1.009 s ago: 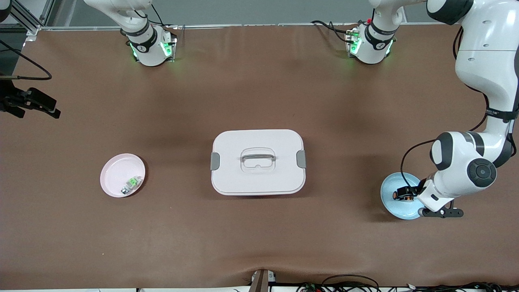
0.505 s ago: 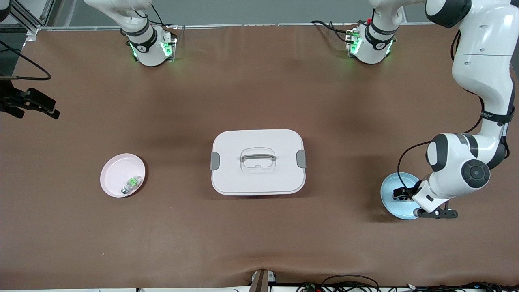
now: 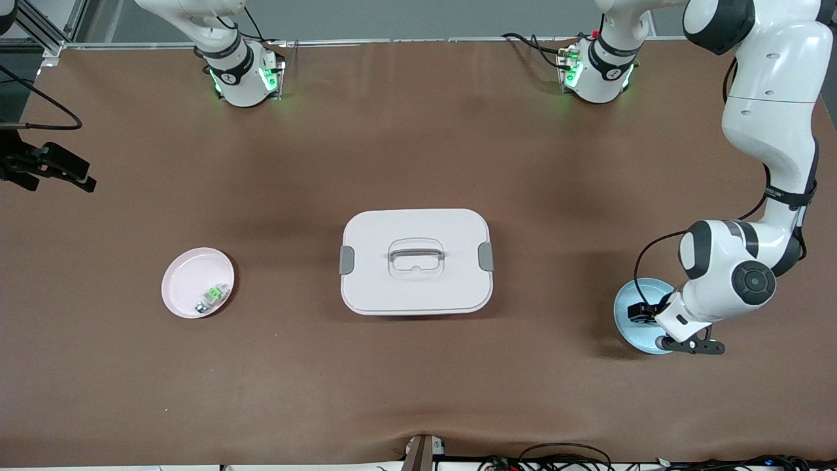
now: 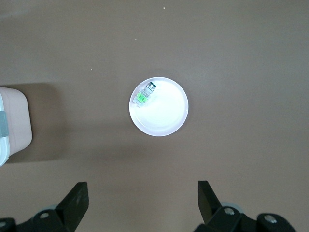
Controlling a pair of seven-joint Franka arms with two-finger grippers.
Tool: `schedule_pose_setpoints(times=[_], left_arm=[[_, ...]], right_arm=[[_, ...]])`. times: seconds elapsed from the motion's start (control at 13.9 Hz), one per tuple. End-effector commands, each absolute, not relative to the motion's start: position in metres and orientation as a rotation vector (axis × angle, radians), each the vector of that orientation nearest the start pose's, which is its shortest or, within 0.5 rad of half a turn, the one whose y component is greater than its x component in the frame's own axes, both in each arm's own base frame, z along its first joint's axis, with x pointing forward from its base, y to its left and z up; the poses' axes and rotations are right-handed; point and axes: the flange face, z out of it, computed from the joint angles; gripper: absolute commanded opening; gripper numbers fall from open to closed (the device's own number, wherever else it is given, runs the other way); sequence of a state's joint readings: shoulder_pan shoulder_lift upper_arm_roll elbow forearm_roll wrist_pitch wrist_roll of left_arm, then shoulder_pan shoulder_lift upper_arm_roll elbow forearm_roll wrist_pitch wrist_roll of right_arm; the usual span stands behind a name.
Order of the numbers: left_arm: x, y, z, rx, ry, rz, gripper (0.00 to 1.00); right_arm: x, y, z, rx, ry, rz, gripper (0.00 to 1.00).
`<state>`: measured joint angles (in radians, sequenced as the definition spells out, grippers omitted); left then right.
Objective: Transfer orange switch to right arm and place
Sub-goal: 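Close the left gripper on the orange switch and lift it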
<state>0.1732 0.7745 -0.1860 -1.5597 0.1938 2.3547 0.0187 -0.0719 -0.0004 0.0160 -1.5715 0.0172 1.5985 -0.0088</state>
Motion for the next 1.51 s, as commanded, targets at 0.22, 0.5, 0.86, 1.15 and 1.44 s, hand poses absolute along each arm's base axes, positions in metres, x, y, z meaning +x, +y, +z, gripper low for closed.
schedule_pose_setpoints(times=[0.22, 0.5, 0.86, 1.15, 1.44], left_arm=[[0.709, 0.013, 0.196, -3.111, 0.211, -0.073, 0.65], [0.709, 0.012, 0.197, -3.11, 0.213, -0.076, 0.37], [0.718, -0.006, 0.245, -3.128, 0.23, -0.175, 0.22], [0.714, -0.04, 0.286, -3.24, 0.108, -0.166, 0.2], [0.697, -0.077, 0.356, -3.315, -0.073, -0.062, 0.2]], right_arm=[[0.555, -0.029, 0.629, -3.118, 0.096, -0.056, 1.0], [0.555, -0.027, 0.629, -3.115, 0.142, -0.062, 1.0], [0.556, -0.027, 0.629, -3.115, 0.139, -0.065, 1.0], [0.555, -0.028, 0.629, -3.117, 0.142, -0.063, 1.0], [0.555, -0.029, 0.63, -3.118, 0.142, -0.06, 1.0]])
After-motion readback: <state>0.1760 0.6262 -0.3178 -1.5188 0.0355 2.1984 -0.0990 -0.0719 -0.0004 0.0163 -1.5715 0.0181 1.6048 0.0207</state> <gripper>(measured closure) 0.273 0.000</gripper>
